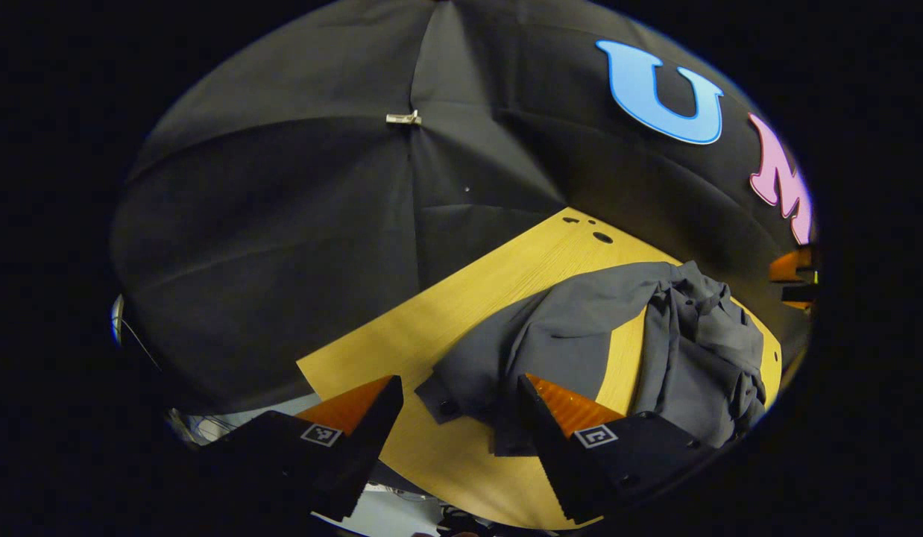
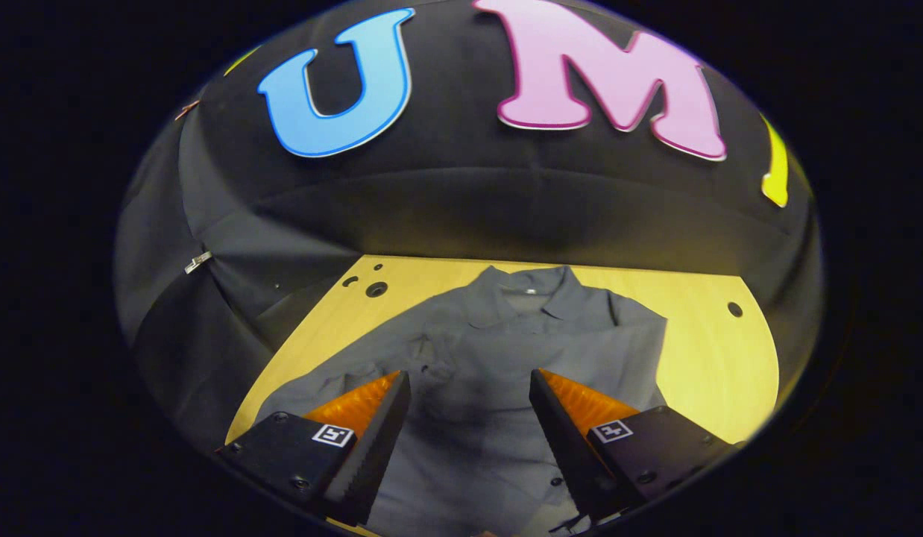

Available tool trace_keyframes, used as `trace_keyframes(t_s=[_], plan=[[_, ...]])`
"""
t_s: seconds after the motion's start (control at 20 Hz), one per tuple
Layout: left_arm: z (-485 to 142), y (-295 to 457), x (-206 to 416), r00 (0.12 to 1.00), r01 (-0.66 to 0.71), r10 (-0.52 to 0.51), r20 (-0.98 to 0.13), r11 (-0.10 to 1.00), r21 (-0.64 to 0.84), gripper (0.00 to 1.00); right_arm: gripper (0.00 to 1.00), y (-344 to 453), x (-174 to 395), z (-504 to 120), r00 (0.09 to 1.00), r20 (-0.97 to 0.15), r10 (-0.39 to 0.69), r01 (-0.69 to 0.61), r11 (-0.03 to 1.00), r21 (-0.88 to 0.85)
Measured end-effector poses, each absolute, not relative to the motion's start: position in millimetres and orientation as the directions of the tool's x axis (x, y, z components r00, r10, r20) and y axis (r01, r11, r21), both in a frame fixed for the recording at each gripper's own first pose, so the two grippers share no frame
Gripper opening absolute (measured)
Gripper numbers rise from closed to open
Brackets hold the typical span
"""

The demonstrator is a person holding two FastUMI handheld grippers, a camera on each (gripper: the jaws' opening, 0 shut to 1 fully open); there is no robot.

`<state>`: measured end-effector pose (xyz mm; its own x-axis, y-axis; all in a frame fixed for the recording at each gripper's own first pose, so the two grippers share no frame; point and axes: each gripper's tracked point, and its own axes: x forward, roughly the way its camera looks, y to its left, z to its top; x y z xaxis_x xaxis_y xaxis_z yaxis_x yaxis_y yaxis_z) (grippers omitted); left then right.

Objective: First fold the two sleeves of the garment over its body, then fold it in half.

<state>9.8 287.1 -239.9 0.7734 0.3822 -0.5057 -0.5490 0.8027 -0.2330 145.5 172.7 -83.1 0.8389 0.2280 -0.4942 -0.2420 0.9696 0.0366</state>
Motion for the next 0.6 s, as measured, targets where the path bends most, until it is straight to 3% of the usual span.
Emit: trace_keyframes(t_s=[0.25,0.5,0.55,0.6], plan=[[-254.5,279.2,26.6,0.772,-0.514,0.314,-0.552,0.820,-0.252,0.94,0.99,100.4,98.0,-80.9,0.868,-0.477,0.139,-0.149,0.989,0.017],[-266.2,268.5,44.9,0.754,-0.501,0.286,-0.591,0.833,-0.236,0.96,0.99,36.9,31.6,-96.1,0.857,-0.514,0.047,-0.078,0.996,-0.039],[-265.8,268.5,48.4,0.753,-0.500,0.294,-0.589,0.837,-0.222,0.92,0.99,23.5,19.2,-101.9,0.848,-0.530,0.022,-0.063,0.996,-0.059],[-265.5,267.4,52.7,0.752,-0.494,0.294,-0.590,0.844,-0.210,0.98,0.99,11.4,8.5,-106.3,0.839,-0.544,-0.002,-0.045,0.996,-0.074]])
